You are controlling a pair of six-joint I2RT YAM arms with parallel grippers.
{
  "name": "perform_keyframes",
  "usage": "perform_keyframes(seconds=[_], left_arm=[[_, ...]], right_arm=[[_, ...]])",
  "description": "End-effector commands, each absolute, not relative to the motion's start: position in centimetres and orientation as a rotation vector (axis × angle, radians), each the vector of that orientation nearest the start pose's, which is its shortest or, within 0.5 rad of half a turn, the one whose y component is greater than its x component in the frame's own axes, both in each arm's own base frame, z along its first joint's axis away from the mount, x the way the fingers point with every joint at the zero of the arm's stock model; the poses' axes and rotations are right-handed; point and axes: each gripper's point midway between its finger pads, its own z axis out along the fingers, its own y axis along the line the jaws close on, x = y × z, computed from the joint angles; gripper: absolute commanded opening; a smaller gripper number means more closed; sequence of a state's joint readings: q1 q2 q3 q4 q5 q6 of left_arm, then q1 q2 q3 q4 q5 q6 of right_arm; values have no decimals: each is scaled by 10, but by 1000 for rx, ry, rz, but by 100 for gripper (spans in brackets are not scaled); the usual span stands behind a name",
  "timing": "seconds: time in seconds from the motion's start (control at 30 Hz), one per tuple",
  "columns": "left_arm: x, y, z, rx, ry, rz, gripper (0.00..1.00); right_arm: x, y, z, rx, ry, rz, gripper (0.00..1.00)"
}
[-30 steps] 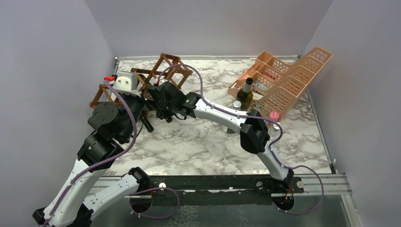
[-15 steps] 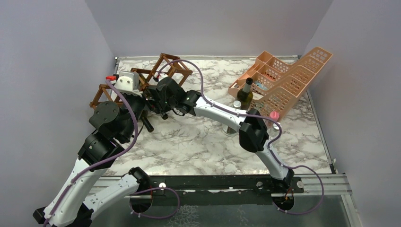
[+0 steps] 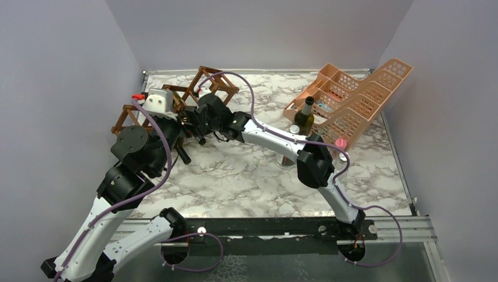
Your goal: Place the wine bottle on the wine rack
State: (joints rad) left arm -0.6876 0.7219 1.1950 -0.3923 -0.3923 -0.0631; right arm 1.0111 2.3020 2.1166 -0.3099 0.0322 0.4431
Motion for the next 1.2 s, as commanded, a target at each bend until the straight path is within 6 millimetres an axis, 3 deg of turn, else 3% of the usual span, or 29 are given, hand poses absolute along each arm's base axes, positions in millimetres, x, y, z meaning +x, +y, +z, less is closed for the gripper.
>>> perform_keyframes(seconds=[0.0,0.2,0.37,0.7,0.83,1.03,1.17], left_arm=[[234,-112,438,161,1481,-328,99],[234,-110,440,152,1479,-325,99],[231,-102,453,110,1476,-319,99],[225,-107,458,143,1462,-357,99],[224,-121,450,225,1461,-390,99],[225,-154,417,389,1504,-459,99],[233,-165,398,405,1555,-473,99]], right_arm=[[346,562,174,-566,2054,848,44],[339,553,193,-574,2025,863,54],[334,536,212,-567,2005,847,63],[317,486,265,-524,1936,816,65],[317,446,275,-466,1921,708,65],[318,359,291,-339,1913,459,65],[313,299,303,-260,1894,291,66]])
